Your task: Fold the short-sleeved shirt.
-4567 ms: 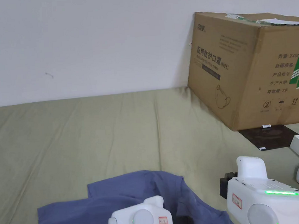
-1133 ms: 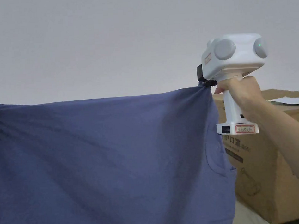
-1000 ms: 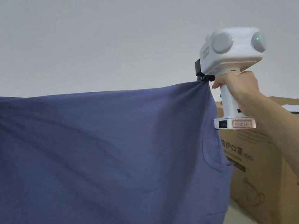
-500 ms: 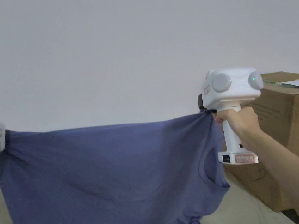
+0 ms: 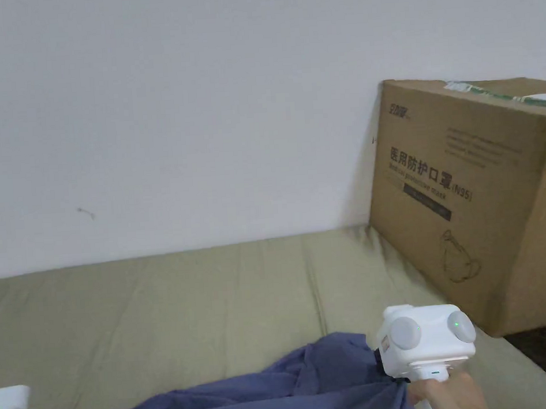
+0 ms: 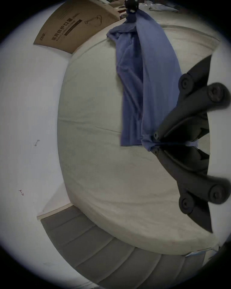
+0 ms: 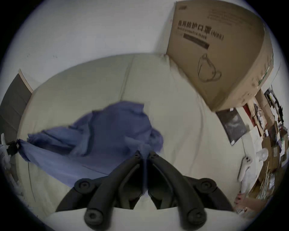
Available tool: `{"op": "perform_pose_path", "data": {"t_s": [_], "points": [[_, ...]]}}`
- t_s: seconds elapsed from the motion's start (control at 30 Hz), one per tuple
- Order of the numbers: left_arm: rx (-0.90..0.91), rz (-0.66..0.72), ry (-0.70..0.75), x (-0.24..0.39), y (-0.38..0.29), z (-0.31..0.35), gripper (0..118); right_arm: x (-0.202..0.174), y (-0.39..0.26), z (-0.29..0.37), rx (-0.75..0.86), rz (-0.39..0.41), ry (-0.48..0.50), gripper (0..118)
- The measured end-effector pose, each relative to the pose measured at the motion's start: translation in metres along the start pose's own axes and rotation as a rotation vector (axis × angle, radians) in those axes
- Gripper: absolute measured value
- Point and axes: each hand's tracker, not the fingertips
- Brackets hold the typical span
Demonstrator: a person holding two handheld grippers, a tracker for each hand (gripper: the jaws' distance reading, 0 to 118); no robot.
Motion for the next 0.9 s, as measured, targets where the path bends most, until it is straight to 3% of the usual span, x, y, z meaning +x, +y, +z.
{"op": "perform_pose_path", "data": {"t_s": [0.17, 0.3, 0.37, 0.43, 0.67, 0.9], "points": [[0.043, -0.030, -0.025, -0.008, -0.042, 0.036, 1, 0.009, -0.054, 0.021, 0.028, -0.014, 0.022, 2], [0.080, -0.039, -0.034, -0.024, -0.100, 0.087, 1, 0.019, -0.119, 0.059, 0.015, 0.083, 0.035, 2], [0.080, 0.021, -0.061, -0.033, -0.139, 0.113, 1, 0.026, -0.155, 0.081, 0.014, 0.063, 0.033, 2], [0.059, 0.040, -0.075, -0.040, -0.176, 0.134, 1, 0.035, -0.191, 0.099, 0.013, -0.024, 0.062, 2], [0.005, -0.013, -0.068, -0.056, -0.290, 0.205, 1, 0.057, -0.314, 0.150, -0.013, -0.038, 0.078, 2], [-0.008, -0.011, -0.080, -0.065, -0.343, 0.244, 1, 0.071, -0.381, 0.183, -0.022, -0.084, 0.097, 2]]}}
